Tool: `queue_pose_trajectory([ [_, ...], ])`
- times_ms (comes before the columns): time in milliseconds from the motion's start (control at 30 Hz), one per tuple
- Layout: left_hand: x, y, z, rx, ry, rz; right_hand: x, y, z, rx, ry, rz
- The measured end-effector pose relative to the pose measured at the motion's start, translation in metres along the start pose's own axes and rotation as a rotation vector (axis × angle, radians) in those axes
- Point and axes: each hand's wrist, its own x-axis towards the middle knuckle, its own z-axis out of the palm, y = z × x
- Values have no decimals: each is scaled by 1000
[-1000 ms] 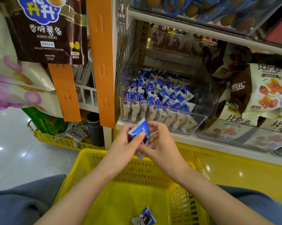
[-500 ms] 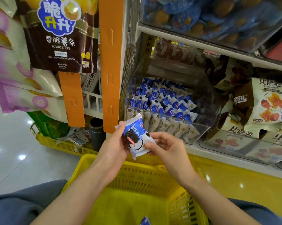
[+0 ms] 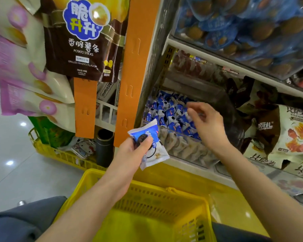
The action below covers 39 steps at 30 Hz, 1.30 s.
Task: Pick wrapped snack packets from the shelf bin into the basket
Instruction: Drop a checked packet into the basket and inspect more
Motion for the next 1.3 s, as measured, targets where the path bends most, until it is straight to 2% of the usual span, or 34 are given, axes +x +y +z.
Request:
queue_pose_trajectory([
  [100, -1, 7, 3, -7, -2, 0, 35, 24, 10, -207, -136, 69],
  [267, 0, 16, 5, 12, -2, -5, 62, 46, 19, -379, -300, 239],
  [500, 5, 14, 6, 4, -13, 12, 69, 43, 23, -452, -397, 298],
  [833, 4, 10, 4, 46, -32, -25, 63, 44, 28, -401, -285, 299],
  [933, 7, 10, 4, -20, -12, -114, 59, 42, 17, -317, -137, 251],
  [1033, 12, 11, 9, -134, 35, -218, 50, 36, 0, -294, 101, 77],
  [1133, 12, 14, 11, -256, 84, -229, 40, 13, -18, -123, 263, -5],
  [1200, 7, 13, 9, -254, 46, -184, 32, -5, -27, 27, 269, 2],
  [1300, -2, 9, 3, -176, -71, -50, 11, -26, -32, 172, 138, 15],
])
